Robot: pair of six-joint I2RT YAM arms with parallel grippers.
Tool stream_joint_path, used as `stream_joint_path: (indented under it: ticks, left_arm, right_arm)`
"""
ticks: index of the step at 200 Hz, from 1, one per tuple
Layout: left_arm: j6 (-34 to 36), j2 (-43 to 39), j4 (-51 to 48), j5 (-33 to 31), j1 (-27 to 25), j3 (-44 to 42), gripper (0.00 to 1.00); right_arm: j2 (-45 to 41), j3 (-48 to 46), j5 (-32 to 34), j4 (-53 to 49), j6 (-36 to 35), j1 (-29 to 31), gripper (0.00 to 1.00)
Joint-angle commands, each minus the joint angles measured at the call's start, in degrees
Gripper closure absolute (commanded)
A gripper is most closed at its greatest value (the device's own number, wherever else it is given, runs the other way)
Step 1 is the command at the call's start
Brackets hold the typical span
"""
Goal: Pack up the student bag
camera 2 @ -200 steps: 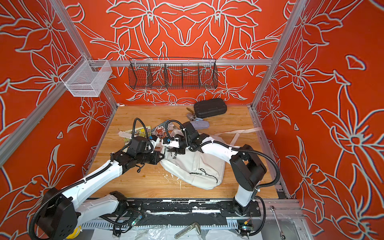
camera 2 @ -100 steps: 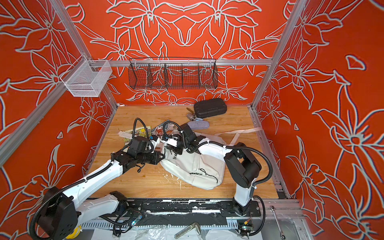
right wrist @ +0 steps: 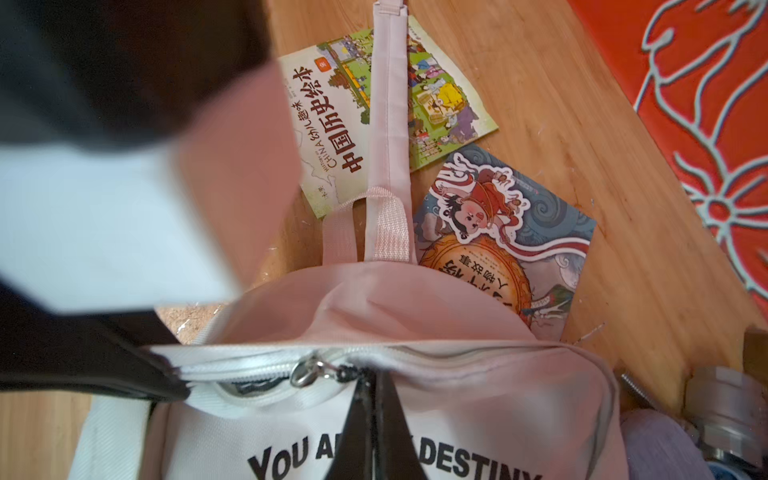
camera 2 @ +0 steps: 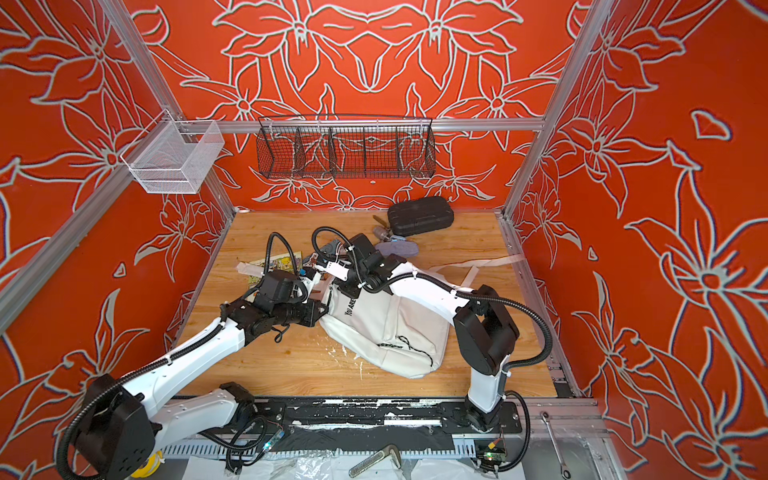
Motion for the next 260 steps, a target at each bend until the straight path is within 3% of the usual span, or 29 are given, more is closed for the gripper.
stream_joint_path:
  ticks: [1, 52, 62, 79, 90, 107, 132, 206, 229, 245, 260]
  left_arm:
    - [2.1, -2.7, -7.3, -1.5, -0.3, -0.5, 1.0]
    - [2.3, -8.6, -8.1, -5.3, -0.4, -2.6, 1.0]
    - [2.7, -8.9, -8.1, -6.1, -0.3, -2.7, 1.0]
    - [3.5, -8.5, -6.7, -6.7, -0.3, -2.2, 1.0]
    - [2.8, -7.7, -4.9, -7.2, -0.3, -1.7, 0.76]
    - [0.8, -7.2, -0.7, -6.5, -0.3, -1.6, 0.52]
    - [-3.1, -4.6, 5.9, -6.2, -0.3, -2.9, 0.36]
    - [-15.9, 4.1, 21.1, -5.0, -0.3, -4.6, 0.28]
    - [-20.0, 8.6, 20.7, -6.9, -0.4, -2.3, 0.28]
    - [-20.5, 11.3, 20.2, -7.2, -0.4, -0.8, 0.37]
    - [-20.2, 12.9, 20.7, -7.5, -0.4, -0.5, 0.56]
  right_arm:
    - [0.9, 3.3, 6.2, -4.3, 6.4, -3.2, 1.0]
    - [3.4, 8.9, 8.1, -13.3, 8.3, -5.5, 1.0]
    - [2.5, 8.6, 5.6, -13.3, 7.9, -5.5, 1.0]
    - [1.1, 7.9, -4.4, -12.1, 7.4, -5.4, 1.0]
    - [0.8, 7.5, -9.0, -10.8, 8.5, -5.0, 1.0]
    - [1.3, 7.7, -10.7, -10.1, 10.4, -4.2, 1.0]
    - [2.0, 8.7, -11.0, -10.7, 12.1, -3.6, 1.0]
    - [2.5, 9.5, -10.6, -10.3, 15.2, -2.4, 1.0]
    - [2.6, 9.5, -9.1, -10.3, 16.4, -2.1, 1.0]
    - [2.6, 9.6, -8.8, -10.0, 17.3, -2.1, 1.0]
    - [2.6, 9.8, -8.4, -10.4, 17.5, -2.0, 1.0]
